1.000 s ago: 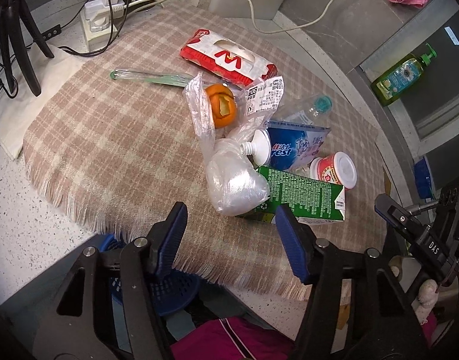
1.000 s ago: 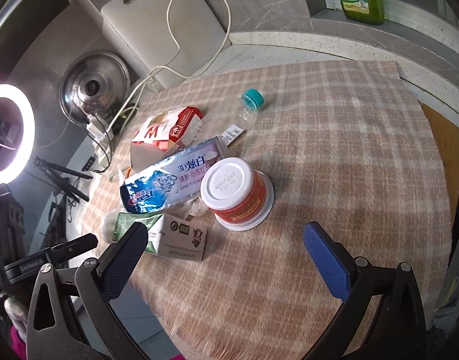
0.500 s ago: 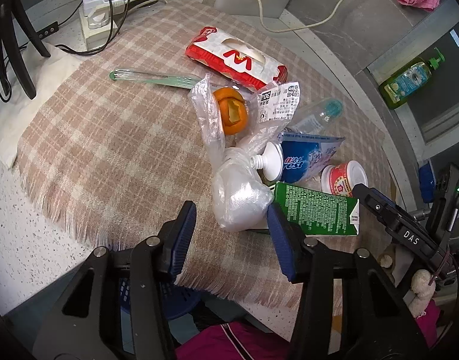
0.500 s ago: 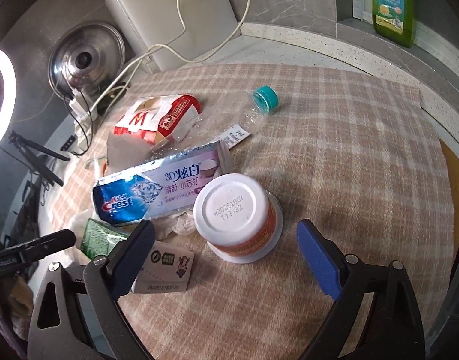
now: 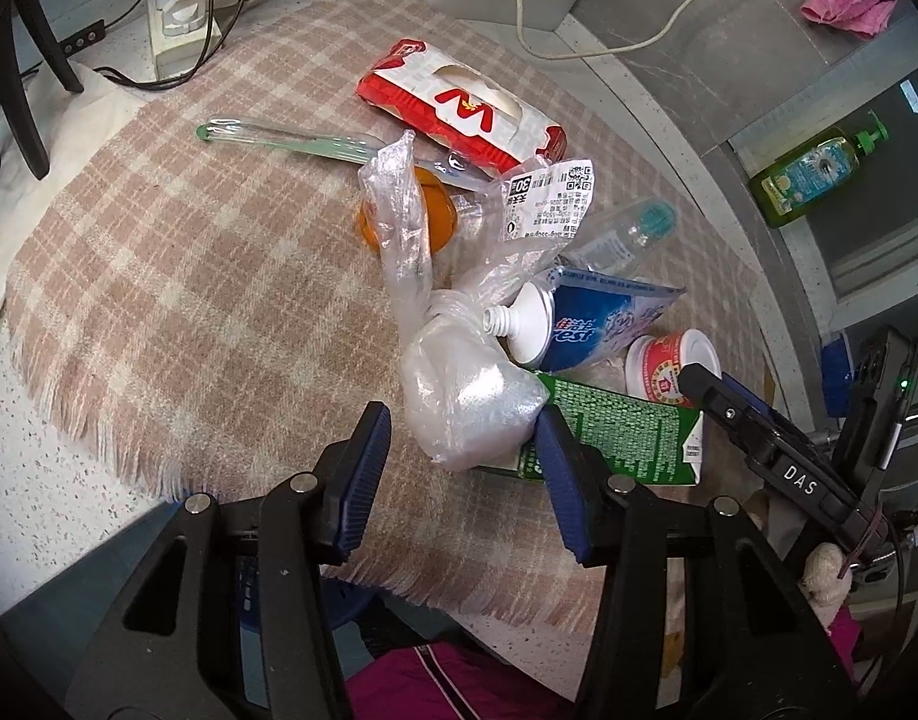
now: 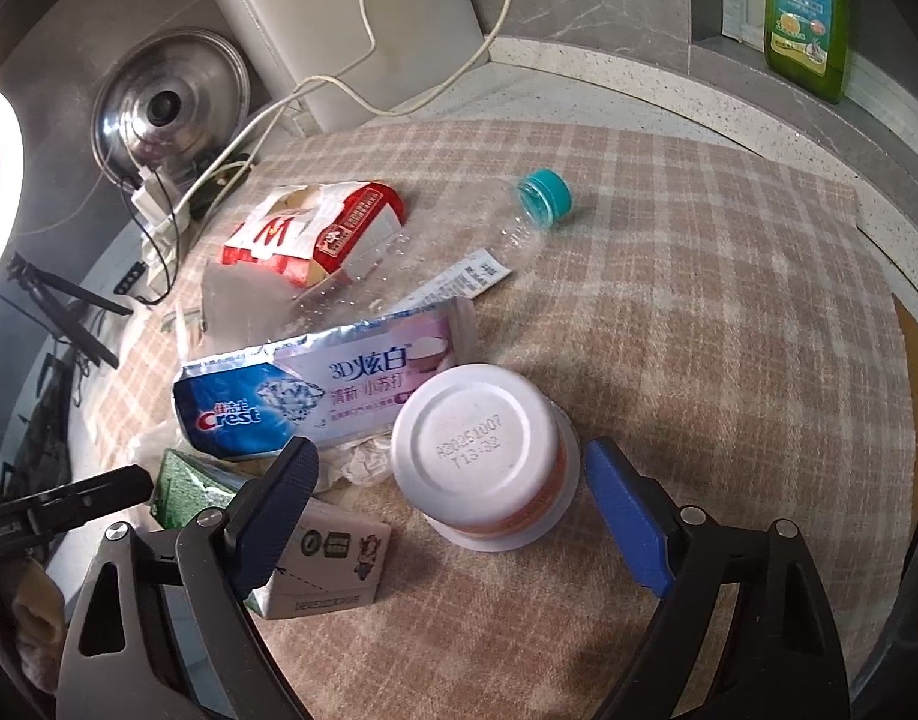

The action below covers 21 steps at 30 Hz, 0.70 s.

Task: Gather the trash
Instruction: 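Grasp the white-lidded red cup with the right tool while the left tool grasps the plastic bag, then carry the cup and bag down over the blue basket with both tools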

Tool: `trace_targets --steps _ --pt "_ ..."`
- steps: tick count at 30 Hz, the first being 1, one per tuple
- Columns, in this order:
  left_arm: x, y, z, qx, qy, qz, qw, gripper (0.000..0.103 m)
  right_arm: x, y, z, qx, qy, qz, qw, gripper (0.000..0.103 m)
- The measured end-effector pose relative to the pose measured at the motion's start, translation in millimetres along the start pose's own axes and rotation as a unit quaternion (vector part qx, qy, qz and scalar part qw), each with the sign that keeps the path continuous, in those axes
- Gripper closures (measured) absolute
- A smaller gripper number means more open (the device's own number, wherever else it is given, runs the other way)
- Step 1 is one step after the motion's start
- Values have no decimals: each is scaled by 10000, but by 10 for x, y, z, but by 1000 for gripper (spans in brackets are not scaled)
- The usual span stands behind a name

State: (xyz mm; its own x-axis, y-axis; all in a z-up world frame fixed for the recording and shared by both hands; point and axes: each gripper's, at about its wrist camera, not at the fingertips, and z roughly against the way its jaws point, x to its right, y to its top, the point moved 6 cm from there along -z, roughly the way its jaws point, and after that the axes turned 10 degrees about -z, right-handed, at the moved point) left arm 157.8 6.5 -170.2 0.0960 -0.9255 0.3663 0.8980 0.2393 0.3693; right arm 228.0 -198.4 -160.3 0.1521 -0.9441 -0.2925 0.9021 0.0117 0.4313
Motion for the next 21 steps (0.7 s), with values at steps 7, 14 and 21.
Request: trace_targets --steps 7,14,21 --pt "-110 8 -52 -71 -18 123 9999 72 32 9 -115 -83 -208 69 9997 14" --pt "-171 14 -42 22 62 140 9999 79 167 -2 -216 -268 -250 -61 9993 37" --pt "-238 19 162 247 181 148 9994 80 179 9 -86 -71 -255 -130 9996 41"
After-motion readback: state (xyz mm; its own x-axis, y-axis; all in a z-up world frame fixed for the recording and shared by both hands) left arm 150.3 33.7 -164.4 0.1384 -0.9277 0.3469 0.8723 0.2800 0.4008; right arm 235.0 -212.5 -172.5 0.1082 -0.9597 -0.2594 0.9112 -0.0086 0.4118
